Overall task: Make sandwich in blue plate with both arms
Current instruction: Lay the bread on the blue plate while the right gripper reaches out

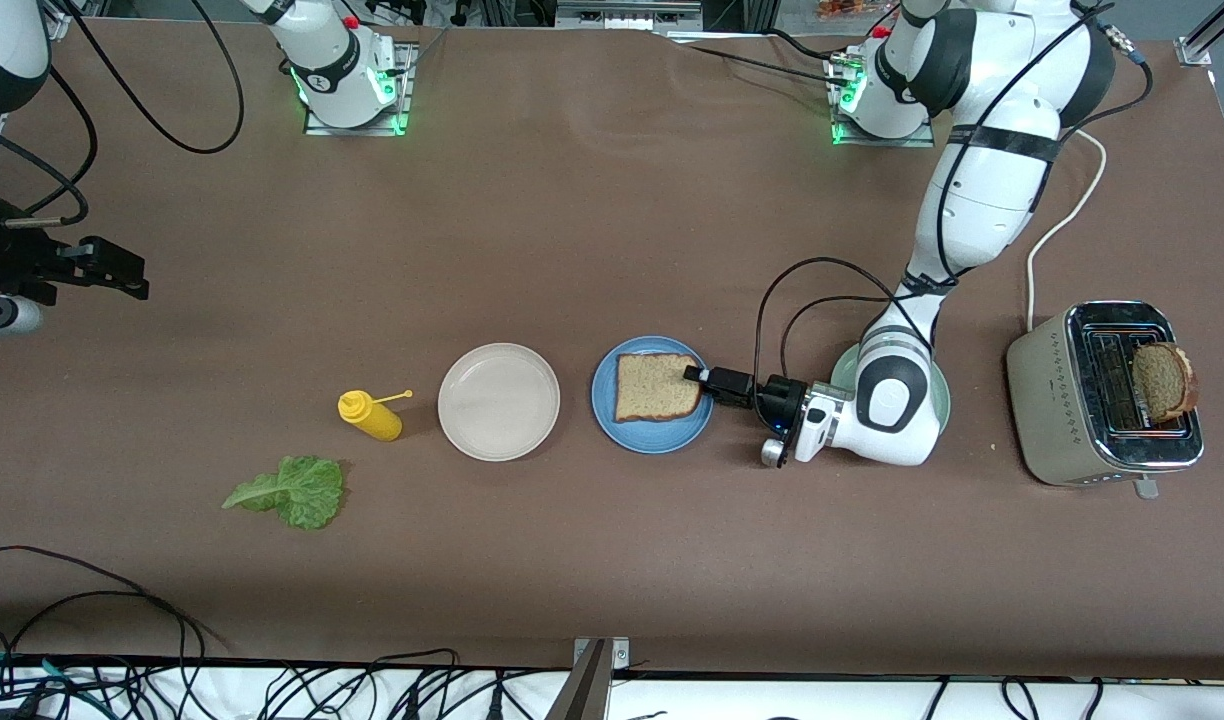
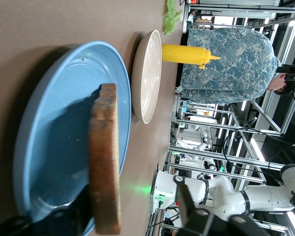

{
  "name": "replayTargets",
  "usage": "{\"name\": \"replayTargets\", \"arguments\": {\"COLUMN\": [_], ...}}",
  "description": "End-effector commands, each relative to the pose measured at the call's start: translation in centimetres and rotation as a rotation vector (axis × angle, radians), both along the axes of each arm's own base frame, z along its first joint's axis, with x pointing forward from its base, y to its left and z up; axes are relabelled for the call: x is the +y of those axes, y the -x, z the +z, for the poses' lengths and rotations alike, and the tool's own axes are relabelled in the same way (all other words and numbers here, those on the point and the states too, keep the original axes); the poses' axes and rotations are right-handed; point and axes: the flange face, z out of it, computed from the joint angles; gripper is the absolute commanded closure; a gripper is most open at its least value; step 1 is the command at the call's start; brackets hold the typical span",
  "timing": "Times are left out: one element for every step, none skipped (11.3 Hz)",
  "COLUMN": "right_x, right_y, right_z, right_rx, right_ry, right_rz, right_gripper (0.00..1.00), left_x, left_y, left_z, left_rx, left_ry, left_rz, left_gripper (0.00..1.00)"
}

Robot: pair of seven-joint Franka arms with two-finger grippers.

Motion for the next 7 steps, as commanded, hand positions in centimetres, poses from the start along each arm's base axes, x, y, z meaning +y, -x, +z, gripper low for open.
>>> {"name": "replayTargets", "arguments": {"right_x": [-0.2,-0.2,-0.3,-0.5,-0.9,-1.0,-0.9], "right_y": [-1.3,-1.8,-2.2,-2.7,-3.1,-3.7,-4.3], "right_z": [-2.0,-2.4,-3.0,-4.1,-4.5,-5.5,-6.6], "right_rx": [0.020,0.008,0.004,0.015,0.008,0.001,0.000], "right_ry": [-0.010,-0.016,-0.020,-0.043,-0.058,-0.062,-0.064], "right_rz": [-0.019,-0.013,-0.013,-0.016,-0.027,-0.029,-0.027], "right_gripper": [0.00,0.00,0.00,0.00,0.00,0.00,0.00], "left_x": [0.2,1.0,1.4,1.7,1.7,1.5,1.3], "left_y": [-0.5,-1.0,-1.2,-1.4,-1.7,-1.8,-1.9], "left_z": [1.2,2.8,3.7,4.5,5.6,6.7,7.3], "left_rx": [-0.087,-0.125,-0.144,-0.151,-0.137,-0.112,-0.095], "left_ry": [-0.082,-0.143,-0.177,-0.198,-0.216,-0.231,-0.242], "left_rz": [-0.082,-0.119,-0.144,-0.154,-0.146,-0.134,-0.127], "left_gripper": [0.00,0.00,0.00,0.00,0.00,0.00,0.00]}}
